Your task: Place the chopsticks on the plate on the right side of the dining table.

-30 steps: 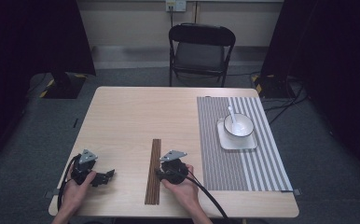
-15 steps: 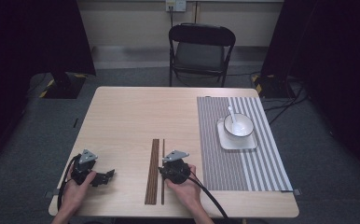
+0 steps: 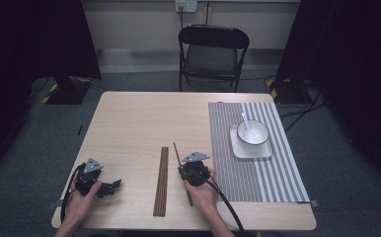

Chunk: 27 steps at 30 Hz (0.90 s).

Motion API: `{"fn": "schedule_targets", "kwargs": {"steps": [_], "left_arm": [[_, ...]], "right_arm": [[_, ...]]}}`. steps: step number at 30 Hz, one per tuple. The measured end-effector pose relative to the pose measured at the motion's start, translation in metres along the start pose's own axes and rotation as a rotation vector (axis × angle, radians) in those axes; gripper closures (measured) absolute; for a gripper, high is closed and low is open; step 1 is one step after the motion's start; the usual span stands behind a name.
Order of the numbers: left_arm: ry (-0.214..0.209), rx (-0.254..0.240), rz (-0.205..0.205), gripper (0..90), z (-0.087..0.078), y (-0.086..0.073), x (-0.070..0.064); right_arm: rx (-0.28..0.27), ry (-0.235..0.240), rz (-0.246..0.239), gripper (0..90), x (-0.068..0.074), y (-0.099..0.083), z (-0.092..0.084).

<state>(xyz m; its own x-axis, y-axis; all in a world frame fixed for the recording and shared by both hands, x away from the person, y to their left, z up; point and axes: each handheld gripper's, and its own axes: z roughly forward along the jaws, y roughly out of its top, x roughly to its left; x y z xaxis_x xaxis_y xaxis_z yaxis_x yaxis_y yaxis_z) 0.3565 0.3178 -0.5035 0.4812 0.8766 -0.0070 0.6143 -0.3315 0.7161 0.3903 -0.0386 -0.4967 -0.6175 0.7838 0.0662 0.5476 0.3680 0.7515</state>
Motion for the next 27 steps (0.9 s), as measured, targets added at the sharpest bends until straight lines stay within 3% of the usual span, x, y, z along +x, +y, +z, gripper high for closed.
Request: {"fn": "schedule_targets", "kwargs": {"steps": [11, 18, 27], "left_arm": [[0.002, 0.002, 0.005, 0.3, 0.0, 0.0, 0.0], [0.001, 0.002, 0.005, 0.4, 0.0, 0.0, 0.0], [0.005, 0.002, 0.006, 0.4, 0.0, 0.0, 0.0]], "right_arm": [[0.017, -0.059, -0.015, 82.0, -0.003, 0.006, 0.004], [0.028, -0.065, -0.017, 73.5, 0.002, -0.004, -0.009], [0.035, -0.053, 0.014, 79.9, 0.004, -0.016, -0.024]]}}
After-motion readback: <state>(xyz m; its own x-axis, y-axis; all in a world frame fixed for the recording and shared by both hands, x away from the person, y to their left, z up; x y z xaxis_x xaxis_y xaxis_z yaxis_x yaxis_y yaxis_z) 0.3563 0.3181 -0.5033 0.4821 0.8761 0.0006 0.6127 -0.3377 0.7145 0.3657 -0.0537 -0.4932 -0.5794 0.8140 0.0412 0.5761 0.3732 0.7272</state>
